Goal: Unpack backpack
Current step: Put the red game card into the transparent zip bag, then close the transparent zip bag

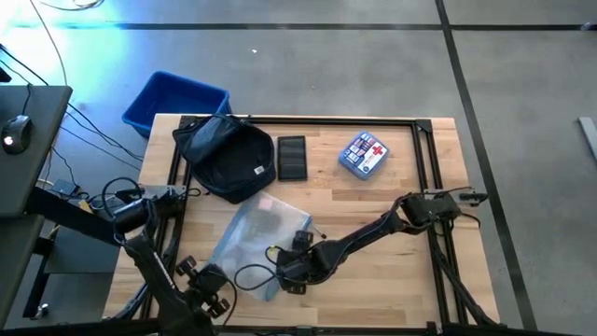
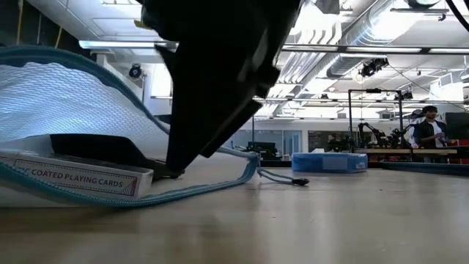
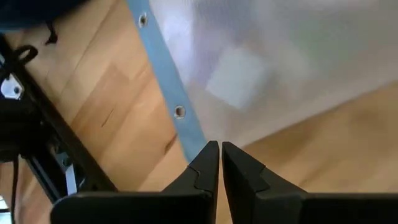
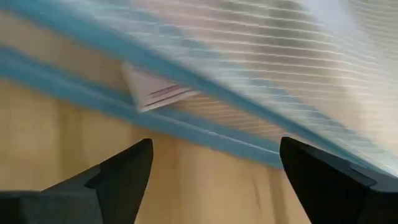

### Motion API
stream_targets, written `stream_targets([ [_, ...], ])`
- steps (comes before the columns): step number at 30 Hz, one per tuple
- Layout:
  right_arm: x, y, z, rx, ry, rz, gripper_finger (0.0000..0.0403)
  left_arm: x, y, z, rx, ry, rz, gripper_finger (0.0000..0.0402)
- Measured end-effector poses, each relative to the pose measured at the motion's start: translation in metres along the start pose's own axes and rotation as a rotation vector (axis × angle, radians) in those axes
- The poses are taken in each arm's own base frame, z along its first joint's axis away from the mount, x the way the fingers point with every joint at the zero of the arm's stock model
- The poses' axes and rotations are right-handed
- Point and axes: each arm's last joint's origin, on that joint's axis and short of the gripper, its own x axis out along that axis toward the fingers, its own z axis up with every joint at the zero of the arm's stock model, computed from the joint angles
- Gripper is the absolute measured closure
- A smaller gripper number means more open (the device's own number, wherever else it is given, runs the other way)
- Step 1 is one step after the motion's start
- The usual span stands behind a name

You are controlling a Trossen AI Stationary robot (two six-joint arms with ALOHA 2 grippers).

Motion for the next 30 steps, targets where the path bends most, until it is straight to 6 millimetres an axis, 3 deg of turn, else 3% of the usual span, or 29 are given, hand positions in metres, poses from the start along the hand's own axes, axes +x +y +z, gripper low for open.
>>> stream_targets([
  [6,0.027,-0.002,0.005,0.104,-0.155,0.093,0.0123,0.043,-0.014,-0.018,-0.027,-0.019,-0.140,0.0401],
  [10,0.034,0.002,0.019,0.129,-0.426,0.207,0.0151,0.054,-0.018,-0.021,-0.046,-0.052,-0.196,0.0401],
  [12,0.035,0.004,0.020,0.105,-0.475,0.245,0.0159,0.053,-0.019,-0.021,-0.050,-0.059,-0.207,0.0401],
  [20,0.027,0.013,0.007,-0.068,-0.299,0.187,0.0167,0.037,-0.025,-0.018,0.053,-0.130,-0.263,0.0401],
  [26,-0.013,0.032,-0.001,-0.343,-0.160,0.012,0.0167,0.036,-0.026,-0.014,0.148,-0.282,-0.258,0.0401],
  [30,-0.030,0.036,-0.025,-0.535,-0.042,-0.245,0.0167,0.037,-0.026,-0.011,0.189,-0.287,-0.244,0.0401],
])
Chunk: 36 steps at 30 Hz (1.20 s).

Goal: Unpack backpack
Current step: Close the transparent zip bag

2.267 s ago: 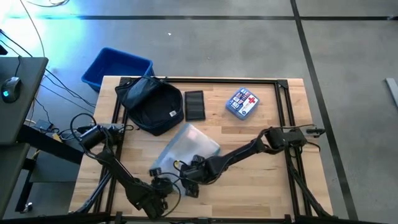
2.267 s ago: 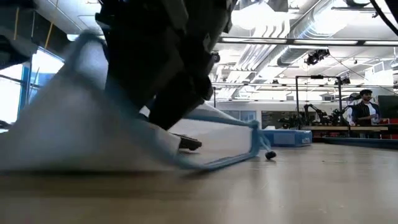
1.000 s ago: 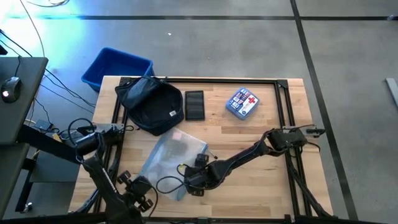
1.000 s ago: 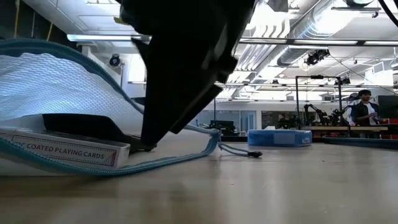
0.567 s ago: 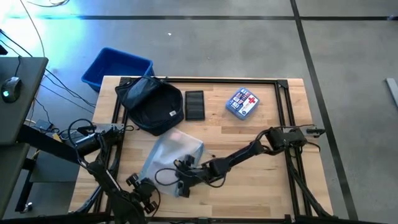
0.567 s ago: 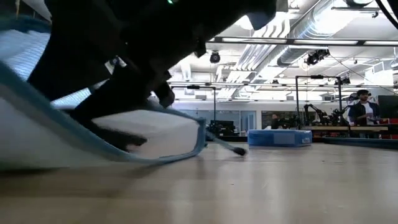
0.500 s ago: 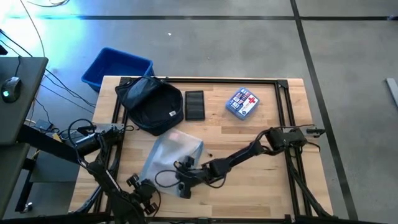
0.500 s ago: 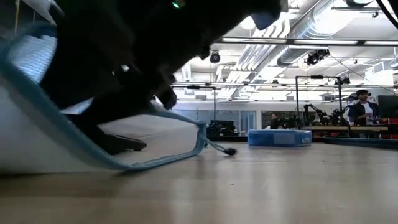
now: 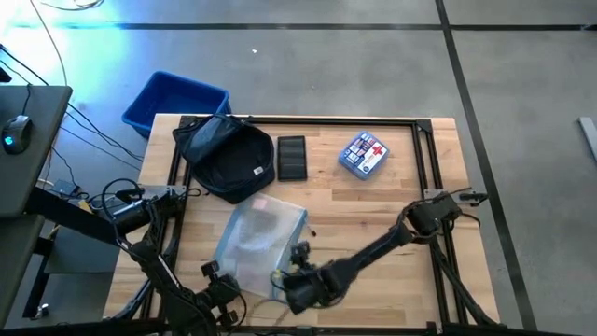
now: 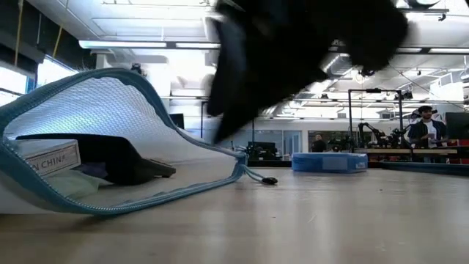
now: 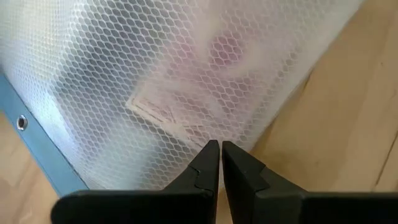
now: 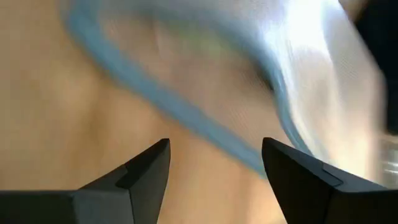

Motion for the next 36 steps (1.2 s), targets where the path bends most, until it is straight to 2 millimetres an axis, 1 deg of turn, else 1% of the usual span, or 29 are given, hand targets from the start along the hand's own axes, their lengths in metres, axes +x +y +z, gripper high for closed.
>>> stream_targets([
  [1,-0.002,0.000,-0.008,-0.046,0.058,-0.074,0.0167,0.000,0.000,0.001,0.001,-0.002,0.002,0.0401],
  [3,-0.002,-0.007,-0.024,-0.114,0.185,-0.185,0.0167,0.001,0.001,0.002,-0.002,-0.022,0.008,0.0401],
  [6,0.006,-0.025,-0.045,-0.207,0.366,-0.269,0.0167,0.002,0.001,0.004,-0.006,-0.054,0.014,0.0401],
  [9,0.019,-0.042,-0.058,-0.347,0.434,-0.326,0.0167,0.003,0.001,0.006,-0.008,-0.083,0.021,0.0401],
  [11,0.025,-0.056,-0.064,-0.423,0.439,-0.295,0.0167,0.005,0.000,0.005,-0.010,-0.090,0.025,0.0401],
  [13,0.033,-0.070,-0.071,-0.437,0.415,-0.206,0.0167,0.005,0.000,0.005,-0.026,-0.094,0.026,0.0401],
  [15,0.041,-0.083,-0.078,-0.405,0.358,-0.108,0.0167,0.005,0.000,0.005,-0.035,-0.103,0.023,0.0401],
  [16,0.043,-0.089,-0.081,-0.389,0.322,-0.085,0.0167,0.005,-0.001,0.005,-0.037,-0.106,0.019,0.0401],
  [18,0.050,-0.099,-0.084,-0.379,0.245,-0.087,0.0167,0.005,-0.002,0.005,-0.042,-0.111,0.012,0.0401],
  [19,0.054,-0.101,-0.084,-0.397,0.208,-0.090,0.0167,0.005,-0.002,0.005,-0.044,-0.117,0.010,0.0401],
  [22,0.071,-0.103,-0.087,-0.520,0.155,-0.089,0.0167,0.005,-0.002,0.006,-0.045,-0.133,0.011,0.0401],
  [24,0.081,-0.109,-0.089,-0.578,0.131,-0.080,0.0167,0.005,-0.002,0.006,-0.045,-0.131,0.010,0.0401],
  [27,0.090,-0.118,-0.092,-0.558,0.125,-0.097,0.0167,0.005,-0.002,0.005,-0.047,-0.119,0.005,0.0401],
  [29,0.092,-0.122,-0.092,-0.536,0.114,-0.096,0.0172,0.004,-0.003,0.004,-0.047,-0.096,0.001,0.0401],
  [32,0.093,-0.122,-0.087,-0.505,0.045,-0.070,0.0192,0.004,-0.003,0.002,-0.050,-0.051,-0.005,0.0401],
  [36,0.090,-0.118,-0.077,-0.390,-0.075,-0.038,0.0246,0.003,-0.003,-0.002,-0.087,-0.001,-0.011,0.0401],
])
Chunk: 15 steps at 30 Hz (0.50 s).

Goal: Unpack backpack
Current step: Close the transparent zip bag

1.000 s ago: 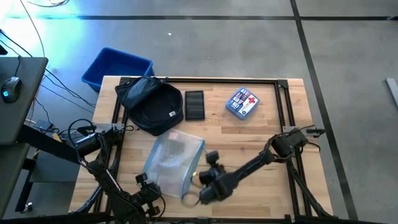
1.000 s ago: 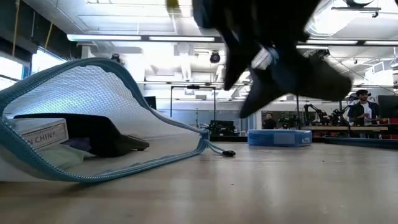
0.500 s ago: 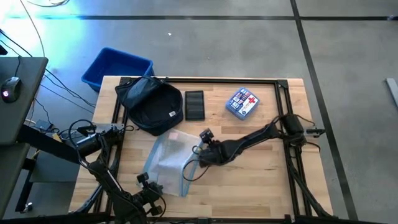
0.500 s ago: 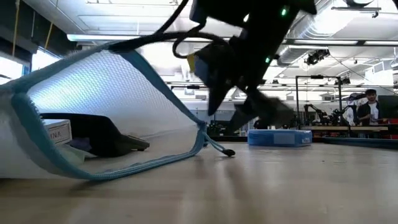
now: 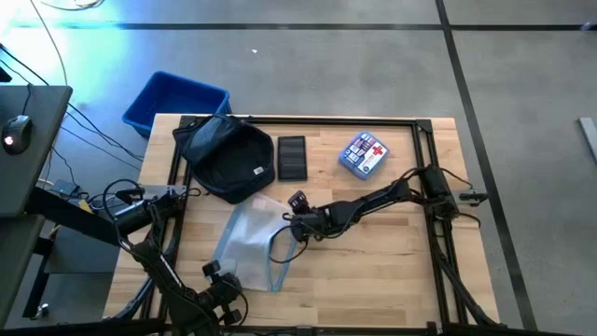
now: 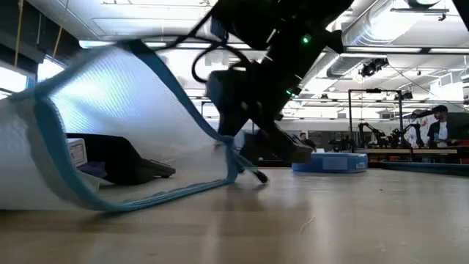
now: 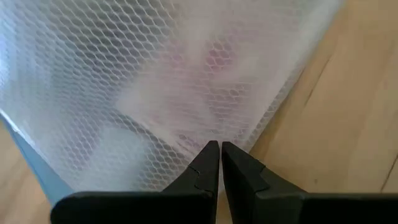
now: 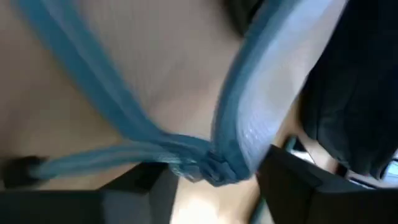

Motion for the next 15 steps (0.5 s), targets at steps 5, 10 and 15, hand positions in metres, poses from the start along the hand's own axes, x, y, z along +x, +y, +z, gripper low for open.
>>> stream_targets([
  [5,-0.006,0.008,0.009,0.088,-0.033,0.003,0.0347,0.002,0.004,-0.011,-0.048,-0.002,0.010,0.0402],
  [10,-0.019,0.027,0.005,0.184,0.063,0.107,0.0394,0.020,0.023,-0.029,-0.096,-0.045,0.073,0.0402],
  [15,-0.056,0.052,0.012,0.261,0.123,0.156,0.0401,0.040,0.041,-0.035,-0.105,-0.209,0.116,0.0402],
])
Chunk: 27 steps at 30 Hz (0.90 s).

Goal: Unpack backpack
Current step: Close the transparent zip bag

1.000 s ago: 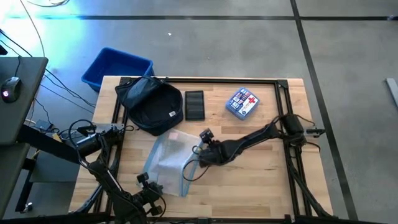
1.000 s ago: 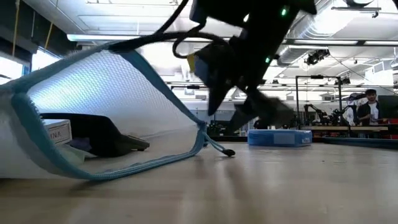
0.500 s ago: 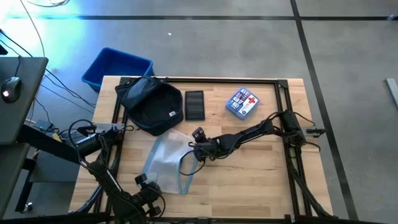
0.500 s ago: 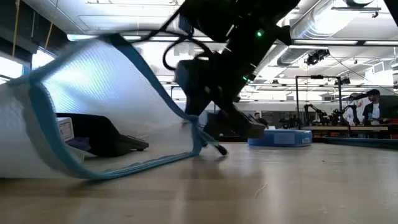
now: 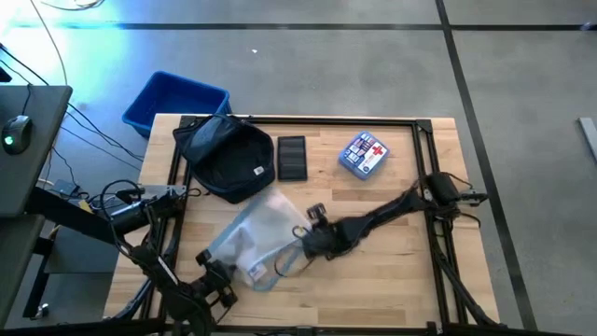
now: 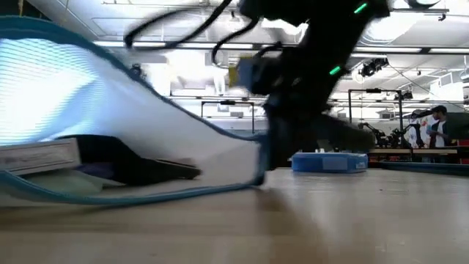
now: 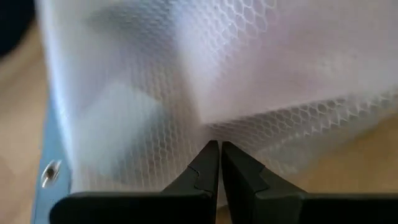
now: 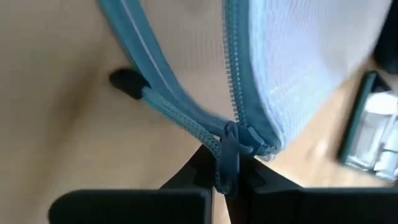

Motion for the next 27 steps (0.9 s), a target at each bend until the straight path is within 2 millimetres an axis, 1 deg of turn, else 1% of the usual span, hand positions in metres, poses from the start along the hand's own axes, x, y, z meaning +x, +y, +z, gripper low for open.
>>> stream_targets([
  [2,-0.017,0.018,0.004,0.032,-0.043,0.010,0.0402,0.008,0.005,0.001,0.012,-0.059,0.022,0.0402],
  [4,-0.033,0.038,0.008,0.050,-0.101,0.013,0.0402,0.016,0.010,0.004,0.045,-0.081,0.054,0.0402],
  [8,-0.051,0.072,0.013,0.058,-0.187,-0.014,0.0403,0.030,0.017,0.013,0.129,-0.059,0.134,0.0402],
  [10,-0.056,0.080,0.012,0.074,-0.200,-0.016,0.0403,0.032,0.020,0.018,0.161,-0.033,0.178,0.0402],
  [12,-0.057,0.082,0.012,0.104,-0.203,-0.021,0.0402,0.032,0.024,0.025,0.175,0.014,0.248,0.0402],
  [15,-0.056,0.083,0.012,0.116,-0.202,0.014,0.0388,0.022,0.030,0.036,0.183,0.074,0.374,0.0402],
  [17,-0.056,0.082,0.015,0.126,-0.218,0.056,0.0362,0.012,0.032,0.045,0.210,0.080,0.444,0.0402],
  [19,-0.056,0.082,0.020,0.134,-0.262,0.107,0.0327,0.001,0.033,0.052,0.215,0.078,0.487,0.0402],
  [22,-0.058,0.084,0.026,0.102,-0.330,0.162,0.0266,-0.009,0.031,0.056,0.205,0.106,0.403,0.0402],
  [24,-0.061,0.088,0.027,0.047,-0.340,0.187,0.0228,-0.017,0.029,0.060,0.172,0.145,0.355,0.0402],
  [27,-0.066,0.097,0.023,-0.028,-0.323,0.194,0.0189,-0.031,0.024,0.058,0.158,0.171,0.300,0.0402],
])
